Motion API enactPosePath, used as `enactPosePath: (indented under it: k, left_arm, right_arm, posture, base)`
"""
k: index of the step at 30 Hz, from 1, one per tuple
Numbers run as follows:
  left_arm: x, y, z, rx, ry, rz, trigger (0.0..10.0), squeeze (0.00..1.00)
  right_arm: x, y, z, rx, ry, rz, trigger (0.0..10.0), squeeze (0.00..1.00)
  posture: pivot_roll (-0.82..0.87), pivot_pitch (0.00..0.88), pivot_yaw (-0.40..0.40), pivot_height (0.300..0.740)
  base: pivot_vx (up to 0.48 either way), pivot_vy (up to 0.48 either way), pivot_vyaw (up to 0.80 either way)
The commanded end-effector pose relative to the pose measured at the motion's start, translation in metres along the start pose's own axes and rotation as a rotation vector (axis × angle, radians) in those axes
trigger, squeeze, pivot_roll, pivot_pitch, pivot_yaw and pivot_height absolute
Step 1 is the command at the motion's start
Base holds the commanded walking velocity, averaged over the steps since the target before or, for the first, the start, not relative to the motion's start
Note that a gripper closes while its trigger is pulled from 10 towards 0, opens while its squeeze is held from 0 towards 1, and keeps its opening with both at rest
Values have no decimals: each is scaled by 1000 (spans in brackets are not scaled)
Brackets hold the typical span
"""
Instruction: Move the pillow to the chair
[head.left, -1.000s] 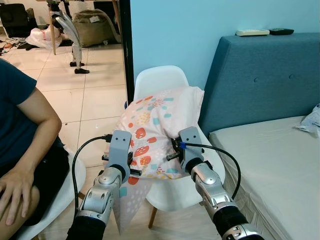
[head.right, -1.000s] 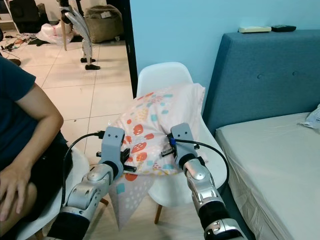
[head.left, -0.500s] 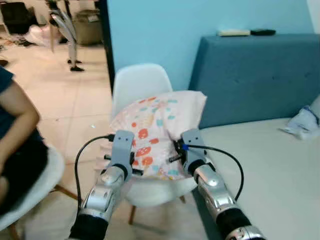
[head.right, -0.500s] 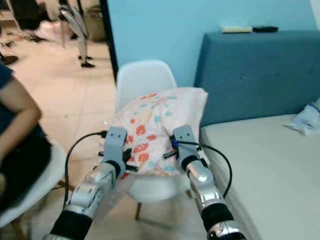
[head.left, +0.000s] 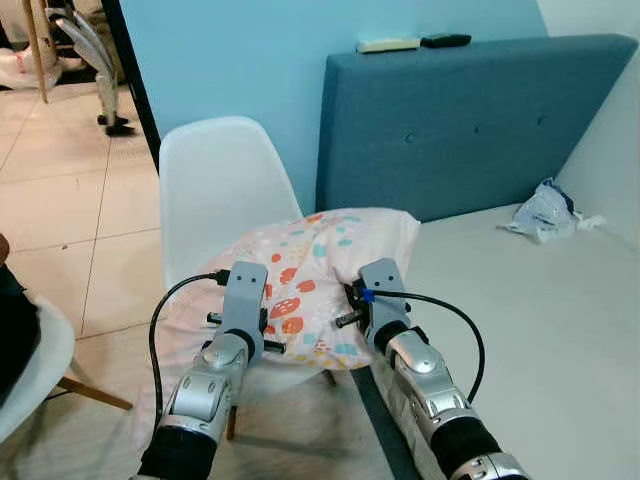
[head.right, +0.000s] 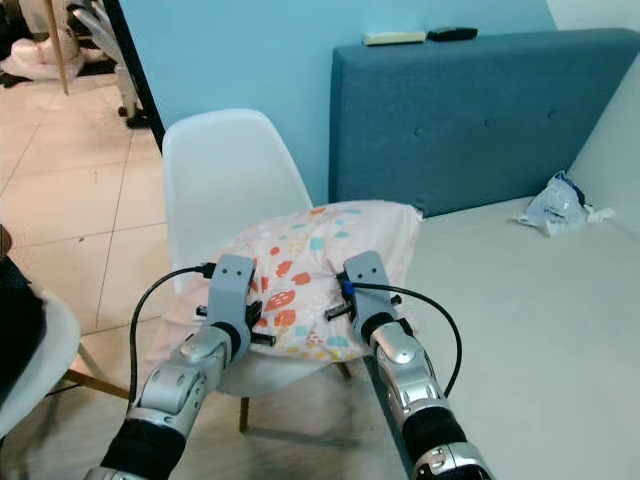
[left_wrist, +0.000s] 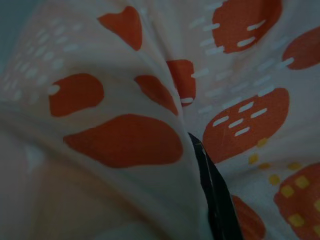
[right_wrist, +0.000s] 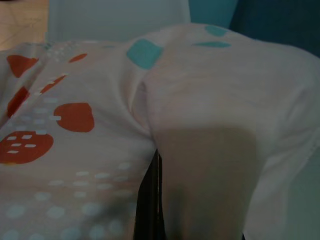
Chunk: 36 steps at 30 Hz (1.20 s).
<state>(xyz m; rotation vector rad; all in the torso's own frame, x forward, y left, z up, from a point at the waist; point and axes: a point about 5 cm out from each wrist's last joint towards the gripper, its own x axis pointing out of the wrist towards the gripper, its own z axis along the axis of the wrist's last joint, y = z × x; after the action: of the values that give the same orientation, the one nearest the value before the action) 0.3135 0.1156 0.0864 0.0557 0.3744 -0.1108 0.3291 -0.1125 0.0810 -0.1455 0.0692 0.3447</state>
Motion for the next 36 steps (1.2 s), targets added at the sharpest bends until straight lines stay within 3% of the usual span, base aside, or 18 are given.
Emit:
enactPosePath:
  k: [1,7,12,16,22,30,36]
  left_arm:
    - [-2,22,-16,47,57,102,10000,0]
    - [-4,23,-7,32,-29,121,10000,0]
    - [-3,27,-8,-6,-24,162,10000,0]
    - [-3,29,-9,40,-34,182,10000,0]
    - [-7,32,-6,19,-84,212,10000,0]
    - [-11,49,13,4,-207,298,10000,0]
    - [-11,57,18,18,-234,341,10000,0]
  right_arm:
    - [1,-12,9,11,-37,-56,10000,0]
    - [0,-13,7,17,-32,-60,10000,0]
    - [-1,-15,4,33,-17,-67,10000,0]
    - [1,-16,5,42,-12,-60,10000,0]
    - [2,-17,5,28,2,-42,10000,0]
    - [-1,-11,-3,56,38,6,10000,0]
    - [-2,-14,-3,54,35,6,10000,0]
  posture:
    - [-26,65,-61,740]
    - [-24,65,-56,740]
    - [-24,66,-57,740]
    - [-27,69,-71,740]
    - [-30,72,-83,740]
    - [-22,57,-83,740]
    - [-23,41,-80,740]
  base:
    - [0,0,0]
    - [0,0,0]
    - [0,0,0]
    - [0,0,0]
    - [0,0,0]
    - [0,0,0]
    - [41,0,0]
